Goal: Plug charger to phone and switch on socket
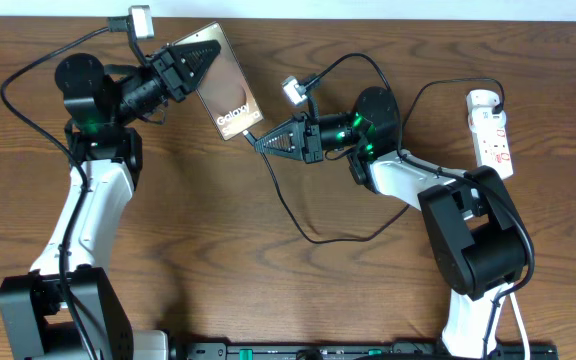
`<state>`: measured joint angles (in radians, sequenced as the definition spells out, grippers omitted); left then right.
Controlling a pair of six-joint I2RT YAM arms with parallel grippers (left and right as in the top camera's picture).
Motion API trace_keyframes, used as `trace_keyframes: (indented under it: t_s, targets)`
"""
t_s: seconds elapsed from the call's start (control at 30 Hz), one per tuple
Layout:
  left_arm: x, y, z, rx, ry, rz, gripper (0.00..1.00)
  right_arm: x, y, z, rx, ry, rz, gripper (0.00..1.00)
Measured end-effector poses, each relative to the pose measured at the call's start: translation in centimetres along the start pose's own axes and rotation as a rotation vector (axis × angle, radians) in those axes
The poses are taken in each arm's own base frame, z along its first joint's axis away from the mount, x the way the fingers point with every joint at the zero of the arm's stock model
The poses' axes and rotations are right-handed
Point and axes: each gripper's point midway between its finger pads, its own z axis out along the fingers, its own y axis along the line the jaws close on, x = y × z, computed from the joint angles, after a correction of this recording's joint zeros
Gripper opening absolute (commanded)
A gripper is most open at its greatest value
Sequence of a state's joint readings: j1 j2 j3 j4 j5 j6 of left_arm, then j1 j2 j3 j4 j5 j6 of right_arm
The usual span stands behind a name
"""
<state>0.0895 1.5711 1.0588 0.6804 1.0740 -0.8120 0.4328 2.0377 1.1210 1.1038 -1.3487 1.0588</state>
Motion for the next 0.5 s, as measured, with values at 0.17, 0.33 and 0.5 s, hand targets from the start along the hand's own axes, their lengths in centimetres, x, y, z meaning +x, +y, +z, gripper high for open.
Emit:
trace_keyframes:
  t_s: [0.17,0.33,0.5]
  targets:
    - [-0.23,-0.02,0.11,-0.004,-0.014,0.008,0.07,-0.09,-0.01,0.41,0.003,-0.01,0.007,0.01]
    - [-0.41,0.1,0.16,-0.013,-0.025,0.008,0.08,-0.13,0.05,0.85,0.004,-0.017,0.006,0.01]
    - [-0.43,0.09,0.16,-0.013,-0.026,0.009,0.07,-0.11,0.12,0.98,0.002,-0.017,0.004,0.01]
